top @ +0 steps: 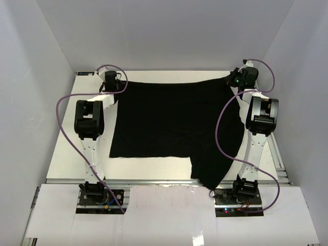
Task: Fold and stack the t-shirts
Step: Flatten out the tshirt, then fold the flattened tshirt in 1/3 of the way
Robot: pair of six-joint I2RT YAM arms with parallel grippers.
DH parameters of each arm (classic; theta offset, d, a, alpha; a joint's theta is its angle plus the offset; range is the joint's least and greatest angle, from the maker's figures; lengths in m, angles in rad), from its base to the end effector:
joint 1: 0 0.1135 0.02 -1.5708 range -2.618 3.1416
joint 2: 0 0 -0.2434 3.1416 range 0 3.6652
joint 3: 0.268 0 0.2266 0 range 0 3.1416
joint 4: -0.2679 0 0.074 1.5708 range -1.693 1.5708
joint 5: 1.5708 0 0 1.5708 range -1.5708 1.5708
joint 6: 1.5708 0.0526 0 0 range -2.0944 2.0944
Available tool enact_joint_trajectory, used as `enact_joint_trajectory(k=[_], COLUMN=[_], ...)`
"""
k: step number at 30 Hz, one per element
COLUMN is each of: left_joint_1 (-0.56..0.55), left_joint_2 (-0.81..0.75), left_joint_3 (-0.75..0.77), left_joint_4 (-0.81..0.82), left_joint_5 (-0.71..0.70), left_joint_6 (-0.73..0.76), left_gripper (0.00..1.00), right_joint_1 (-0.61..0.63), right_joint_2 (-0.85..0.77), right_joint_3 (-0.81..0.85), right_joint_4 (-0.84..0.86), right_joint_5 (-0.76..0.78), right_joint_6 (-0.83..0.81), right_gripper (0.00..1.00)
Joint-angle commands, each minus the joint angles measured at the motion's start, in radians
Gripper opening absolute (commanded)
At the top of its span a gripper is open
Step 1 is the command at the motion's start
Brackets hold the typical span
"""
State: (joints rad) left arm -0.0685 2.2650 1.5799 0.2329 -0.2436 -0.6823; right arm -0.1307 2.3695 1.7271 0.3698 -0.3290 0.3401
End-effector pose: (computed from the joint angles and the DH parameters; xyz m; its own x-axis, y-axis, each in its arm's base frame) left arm 0.4951 -0.0213 0.1541 -0.2437 -0.5967 -0.7646 -0.3913 0.7818 -0.4855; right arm 0.5222 -0.0515 0.1671 -0.3133 0.3596 -0.8789 -0.0856 0.9111 0.4032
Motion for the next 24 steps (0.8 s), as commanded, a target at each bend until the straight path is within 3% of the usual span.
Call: enact_joint_trajectory(k=[1,12,24], left_joint_1=[0.032,0.039,0.050], left_joint_2=[-0.015,0.028,-0.016], left_joint_3=[0.066,0.144,0.083], left_joint_4=[0.031,0.031,0.028], left_joint_5=[0.018,0.070,0.095], left_joint_6=[-0.006,0.009,0.033], left_gripper=[0.08,0.08,0.08], right_joint_1=[-0.014,-0.014,-0.046], right_joint_2=[-0.021,0.007,-0.062], right_joint_3=[0.051,0.097,-0.003], right_joint_4=[0.063,0.081,0.146], right_joint_5=[-0.005,-0.025,-0.157], right_joint_6=[0.011,0.027,0.050], right_gripper=[0.06,0.06,0.07])
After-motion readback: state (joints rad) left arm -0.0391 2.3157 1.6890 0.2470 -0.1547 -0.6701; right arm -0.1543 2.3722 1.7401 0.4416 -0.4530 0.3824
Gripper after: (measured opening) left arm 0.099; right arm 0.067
